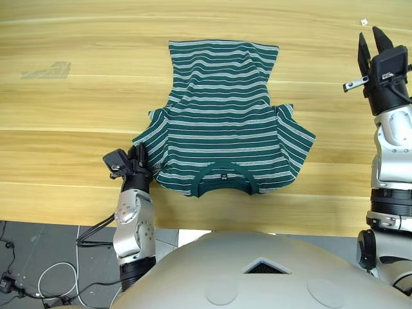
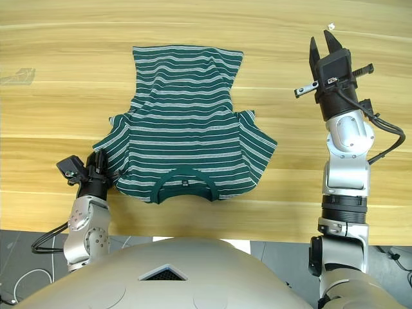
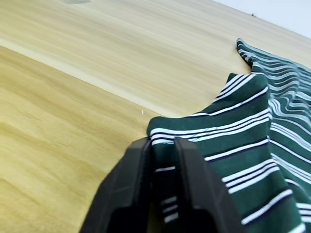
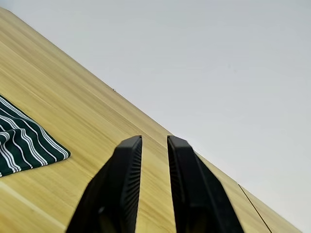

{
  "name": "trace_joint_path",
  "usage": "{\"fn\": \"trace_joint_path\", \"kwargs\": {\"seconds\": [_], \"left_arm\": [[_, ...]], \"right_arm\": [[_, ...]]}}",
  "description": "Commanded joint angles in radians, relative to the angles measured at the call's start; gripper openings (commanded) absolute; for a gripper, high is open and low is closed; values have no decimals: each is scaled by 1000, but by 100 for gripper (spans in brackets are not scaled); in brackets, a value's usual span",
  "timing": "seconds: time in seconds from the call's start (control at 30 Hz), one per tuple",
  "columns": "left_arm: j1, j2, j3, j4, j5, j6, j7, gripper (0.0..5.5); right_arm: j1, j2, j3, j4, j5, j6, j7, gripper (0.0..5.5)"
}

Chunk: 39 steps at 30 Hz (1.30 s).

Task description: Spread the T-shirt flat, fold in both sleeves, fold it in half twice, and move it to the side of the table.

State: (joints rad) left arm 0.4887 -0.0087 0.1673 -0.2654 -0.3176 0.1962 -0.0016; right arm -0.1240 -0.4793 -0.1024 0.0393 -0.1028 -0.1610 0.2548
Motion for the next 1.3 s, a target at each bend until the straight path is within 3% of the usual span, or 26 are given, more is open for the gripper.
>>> {"fn": "trace_joint_path", "kwargs": {"seconds": [0.03,0.3,0.7,1.07,1.3], "left_arm": [[6,-11,8,60,19,25,20,11],[-6,-8,3,74,58,-23,23,2],[26,23,-98,43,300,-244,19,2],[107,68,-257,-31,436,-493,-49,2],[125,96,-326,-29,480,-517,-73,2]], "right_arm": [[-6,11,11,15,-4,-2,-3,96],[-18,16,21,30,-3,-6,-3,96],[-33,20,38,45,-11,-8,-7,96],[-22,20,49,48,-10,-8,-7,96],[-16,24,54,43,-9,-7,-11,96]]}}
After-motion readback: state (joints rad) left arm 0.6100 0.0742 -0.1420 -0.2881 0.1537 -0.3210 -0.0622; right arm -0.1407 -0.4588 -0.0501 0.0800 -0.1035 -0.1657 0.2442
